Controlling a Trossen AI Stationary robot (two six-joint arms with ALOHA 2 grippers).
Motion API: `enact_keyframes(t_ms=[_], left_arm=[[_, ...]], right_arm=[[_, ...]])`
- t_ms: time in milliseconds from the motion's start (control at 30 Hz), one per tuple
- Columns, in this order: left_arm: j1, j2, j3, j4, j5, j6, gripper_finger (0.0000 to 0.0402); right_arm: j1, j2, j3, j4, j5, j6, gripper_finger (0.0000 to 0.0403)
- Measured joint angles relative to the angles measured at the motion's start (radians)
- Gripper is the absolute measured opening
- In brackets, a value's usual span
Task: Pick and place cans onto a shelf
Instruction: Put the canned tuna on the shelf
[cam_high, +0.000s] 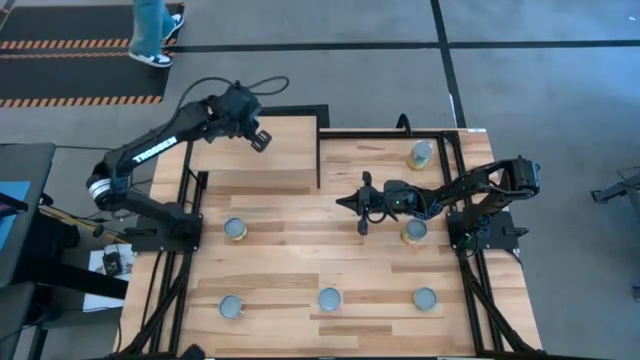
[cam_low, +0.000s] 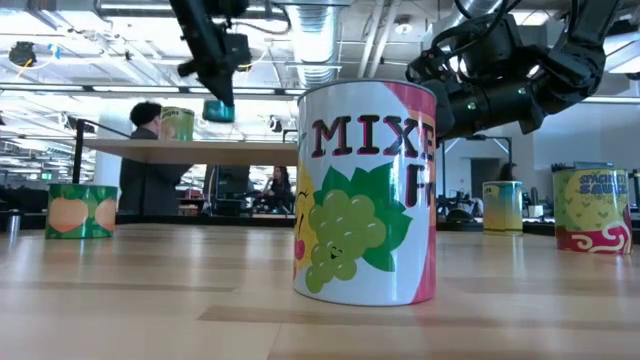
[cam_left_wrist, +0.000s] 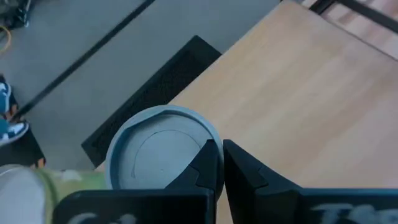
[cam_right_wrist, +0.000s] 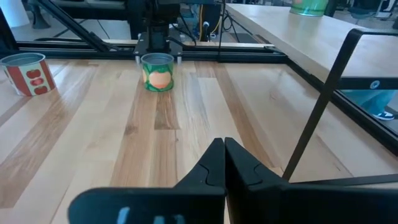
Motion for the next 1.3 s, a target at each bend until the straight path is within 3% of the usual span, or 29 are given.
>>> enact_keyframes(t_ms=[300,633,1300], left_arm=[[0.046,0.11,-0.001,0.054,0.028,-0.003,0.0],[0.119,0.113,-0.033,0.051,0.057,-0.018,0.0],[0.151,0.129,-0.034,0.093,0.076,0.005,0.0004]], right_arm=[[0.002,0.0,0.0,0.0,0.0,0.0,0.001],[0.002,0.0,0.0,-0.002,0.0,0.0,0.001],[0.002,0.0,0.0,-0.003,0.0,0.0,0.001]])
